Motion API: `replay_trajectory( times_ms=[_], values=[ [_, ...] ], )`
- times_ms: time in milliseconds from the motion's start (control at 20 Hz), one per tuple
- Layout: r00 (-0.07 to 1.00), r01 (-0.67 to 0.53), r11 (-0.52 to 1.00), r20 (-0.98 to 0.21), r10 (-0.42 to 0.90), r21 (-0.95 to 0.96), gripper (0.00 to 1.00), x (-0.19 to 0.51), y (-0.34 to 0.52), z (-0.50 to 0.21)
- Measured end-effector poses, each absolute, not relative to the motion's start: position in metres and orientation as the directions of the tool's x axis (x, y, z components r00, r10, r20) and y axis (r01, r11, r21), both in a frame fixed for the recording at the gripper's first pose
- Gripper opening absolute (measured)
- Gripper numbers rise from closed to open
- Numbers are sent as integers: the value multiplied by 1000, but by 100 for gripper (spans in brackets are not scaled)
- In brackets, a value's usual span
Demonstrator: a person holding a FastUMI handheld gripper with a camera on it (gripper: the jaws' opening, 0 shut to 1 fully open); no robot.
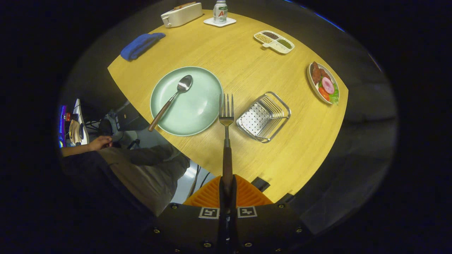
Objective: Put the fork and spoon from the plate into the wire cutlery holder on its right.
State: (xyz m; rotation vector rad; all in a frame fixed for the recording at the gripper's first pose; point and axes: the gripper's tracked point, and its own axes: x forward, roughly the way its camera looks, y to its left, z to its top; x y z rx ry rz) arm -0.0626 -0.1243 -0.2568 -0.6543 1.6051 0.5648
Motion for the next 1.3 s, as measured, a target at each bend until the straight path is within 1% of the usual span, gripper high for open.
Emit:
replay_trajectory(
  times_ms=[100, 350, 600, 1150, 1300],
  values=[
    [-90, -684, 729, -989, -120, -26, 4, -52, -139, -249],
    [-166, -658, 753, -971, -173, -22, 4, -43, -160, -244],
    [-223, -665, 746, -957, -188, 8, 4, -41, -156, -249],
    [-318, -674, 739, -911, -261, 23, 4, -12, -156, -274],
    [-347, -657, 753, -898, -270, 27, 4, -4, -153, -285]
  ],
)
